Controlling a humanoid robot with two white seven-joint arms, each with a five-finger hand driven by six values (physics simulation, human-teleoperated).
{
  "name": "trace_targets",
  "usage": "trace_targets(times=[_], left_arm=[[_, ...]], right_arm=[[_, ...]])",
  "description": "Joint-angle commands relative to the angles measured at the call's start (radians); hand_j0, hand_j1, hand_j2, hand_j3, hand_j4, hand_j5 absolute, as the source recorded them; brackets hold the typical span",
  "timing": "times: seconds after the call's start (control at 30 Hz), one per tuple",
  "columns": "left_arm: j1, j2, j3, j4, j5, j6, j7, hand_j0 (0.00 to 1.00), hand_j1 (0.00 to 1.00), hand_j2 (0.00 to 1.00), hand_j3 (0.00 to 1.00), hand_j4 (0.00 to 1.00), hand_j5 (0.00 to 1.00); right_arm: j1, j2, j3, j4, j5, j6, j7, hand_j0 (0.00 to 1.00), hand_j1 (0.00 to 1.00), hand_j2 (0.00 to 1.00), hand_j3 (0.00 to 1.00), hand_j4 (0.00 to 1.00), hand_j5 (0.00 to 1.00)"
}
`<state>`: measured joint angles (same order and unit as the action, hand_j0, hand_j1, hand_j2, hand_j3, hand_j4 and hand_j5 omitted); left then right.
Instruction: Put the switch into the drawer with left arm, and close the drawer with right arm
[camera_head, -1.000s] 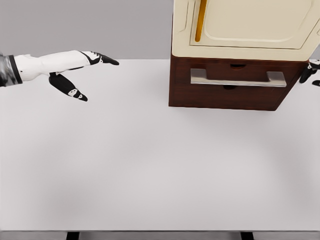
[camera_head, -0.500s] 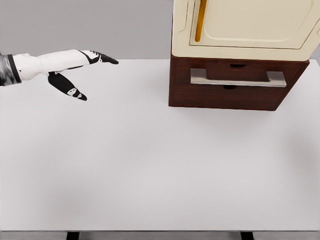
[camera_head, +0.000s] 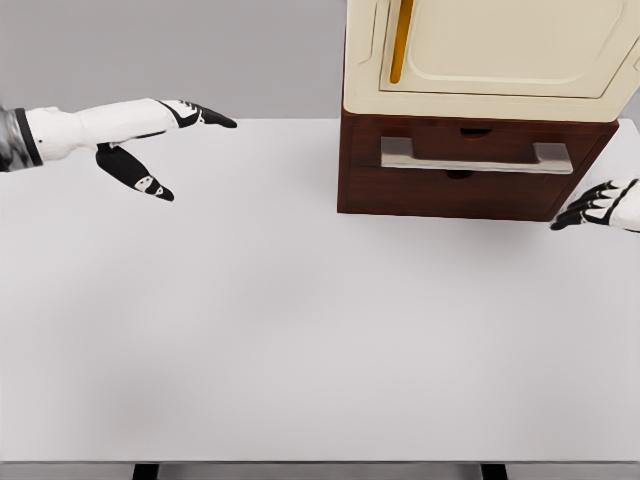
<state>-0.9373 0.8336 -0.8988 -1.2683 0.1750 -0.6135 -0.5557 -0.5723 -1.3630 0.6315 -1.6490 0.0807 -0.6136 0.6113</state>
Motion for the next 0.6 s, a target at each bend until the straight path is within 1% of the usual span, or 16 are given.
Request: trace_targets(times=[0.0, 0.07, 0.1, 0.13, 0.2, 0.23, 0.27, 0.57], left_arm=[[0.000, 0.001, 0.001, 0.000, 0.008, 0.003, 0.000, 1.00, 1.00, 1.00, 1.00, 1.00, 1.00], [0.000, 0.001, 0.001, 0.000, 0.008, 0.003, 0.000, 1.00, 1.00, 1.00, 1.00, 1.00, 1.00], [0.000, -0.001, 0.001, 0.001, 0.008, 0.003, 0.000, 1.00, 1.00, 1.00, 1.00, 1.00, 1.00], [0.000, 0.001, 0.001, 0.001, 0.008, 0.003, 0.000, 1.00, 1.00, 1.00, 1.00, 1.00, 1.00], [0.000, 0.001, 0.003, 0.001, 0.011, 0.003, 0.000, 1.00, 1.00, 1.00, 1.00, 1.00, 1.00], [0.000, -0.001, 0.001, 0.001, 0.009, 0.003, 0.000, 1.00, 1.00, 1.00, 1.00, 1.00, 1.00], [0.000, -0.002, 0.000, -0.002, 0.009, 0.003, 0.000, 1.00, 1.00, 1.00, 1.00, 1.00, 1.00], [0.009, -0.004, 0.000, 0.003, 0.008, 0.003, -0.001, 1.00, 1.00, 1.00, 1.00, 1.00, 1.00]], right_arm=[[-0.001, -0.022, 0.028, -0.054, -0.002, 0.003, 0.000, 1.00, 1.00, 1.00, 1.00, 1.00, 1.00], [0.000, -0.022, 0.036, -0.077, -0.002, 0.003, 0.000, 1.00, 1.00, 1.00, 1.00, 1.00, 1.00], [0.000, -0.021, 0.053, -0.104, -0.002, 0.003, 0.000, 1.00, 1.00, 1.00, 1.00, 1.00, 1.00], [-0.001, -0.018, 0.057, -0.109, -0.002, 0.003, 0.000, 1.00, 1.00, 1.00, 1.00, 1.00, 1.00], [-0.003, 0.007, 0.065, -0.109, -0.002, 0.003, 0.000, 1.00, 1.00, 1.00, 1.00, 1.00, 1.00], [-0.015, 0.041, 0.102, -0.109, -0.002, 0.003, 0.000, 1.00, 1.00, 1.00, 1.00, 1.00, 1.00], [-0.018, 0.053, 0.120, -0.109, -0.002, 0.003, 0.000, 1.00, 1.00, 1.00, 1.00, 1.00, 1.00], [-0.024, 0.059, 0.123, -0.110, -0.002, 0.003, 0.000, 1.00, 1.00, 1.00, 1.00, 1.00, 1.00]])
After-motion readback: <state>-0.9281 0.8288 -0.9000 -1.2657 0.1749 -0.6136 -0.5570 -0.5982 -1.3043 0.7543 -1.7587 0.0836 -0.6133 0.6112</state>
